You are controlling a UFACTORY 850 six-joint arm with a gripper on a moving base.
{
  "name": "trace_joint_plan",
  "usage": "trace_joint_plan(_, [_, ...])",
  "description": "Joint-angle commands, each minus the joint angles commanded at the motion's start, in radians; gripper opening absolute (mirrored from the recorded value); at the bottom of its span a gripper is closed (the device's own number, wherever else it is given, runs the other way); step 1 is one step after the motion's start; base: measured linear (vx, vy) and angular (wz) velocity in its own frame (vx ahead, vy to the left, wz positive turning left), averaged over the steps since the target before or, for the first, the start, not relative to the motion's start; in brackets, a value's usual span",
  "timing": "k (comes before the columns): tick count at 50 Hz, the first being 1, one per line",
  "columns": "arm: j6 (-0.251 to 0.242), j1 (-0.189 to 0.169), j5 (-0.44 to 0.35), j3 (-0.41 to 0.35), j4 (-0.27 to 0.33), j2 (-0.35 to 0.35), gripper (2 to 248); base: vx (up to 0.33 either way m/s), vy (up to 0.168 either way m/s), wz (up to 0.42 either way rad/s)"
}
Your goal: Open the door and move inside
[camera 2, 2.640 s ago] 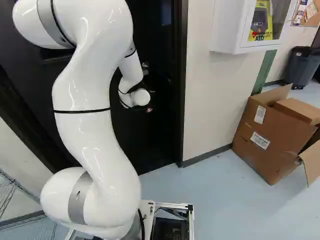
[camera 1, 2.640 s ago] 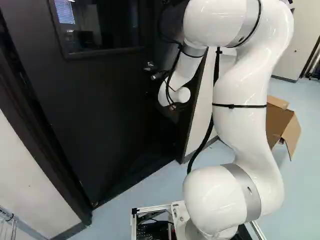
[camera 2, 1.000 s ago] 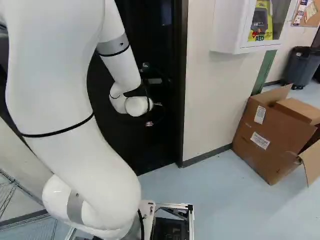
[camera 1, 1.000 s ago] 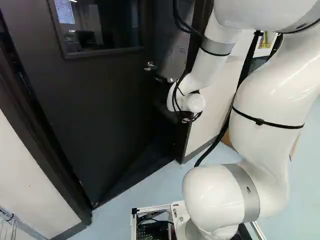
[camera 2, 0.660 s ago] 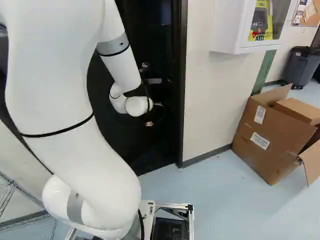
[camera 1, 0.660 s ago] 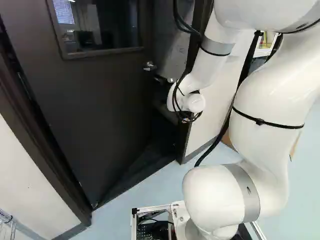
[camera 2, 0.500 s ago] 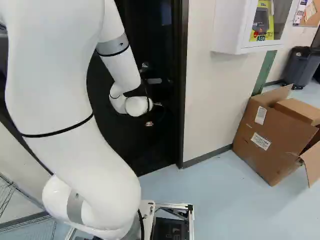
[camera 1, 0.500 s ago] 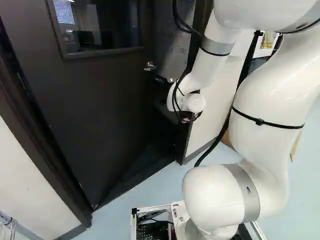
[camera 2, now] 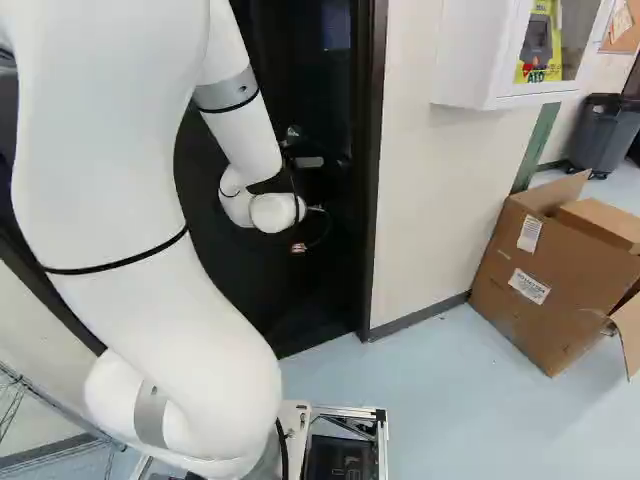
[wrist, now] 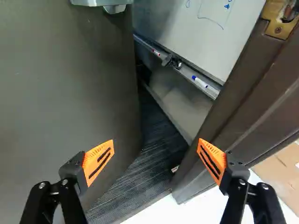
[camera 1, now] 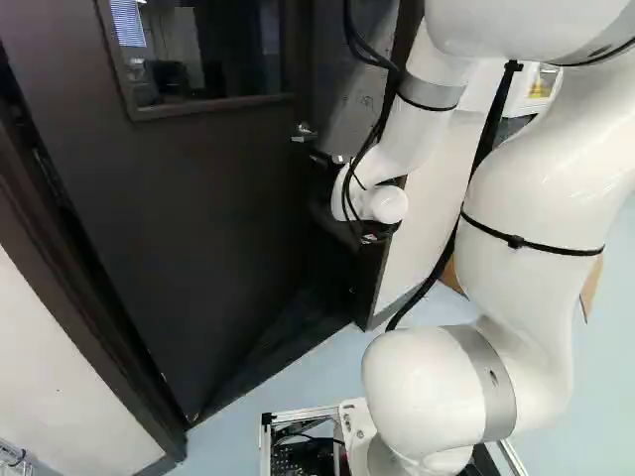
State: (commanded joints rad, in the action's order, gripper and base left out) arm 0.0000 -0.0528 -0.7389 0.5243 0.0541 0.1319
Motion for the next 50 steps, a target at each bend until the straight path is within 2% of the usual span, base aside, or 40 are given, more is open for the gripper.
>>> trace_joint_plan(50, [0.0, 0.0, 0.0, 0.0, 0.0, 0.0, 247, 0.063, 0.09, -0.014])
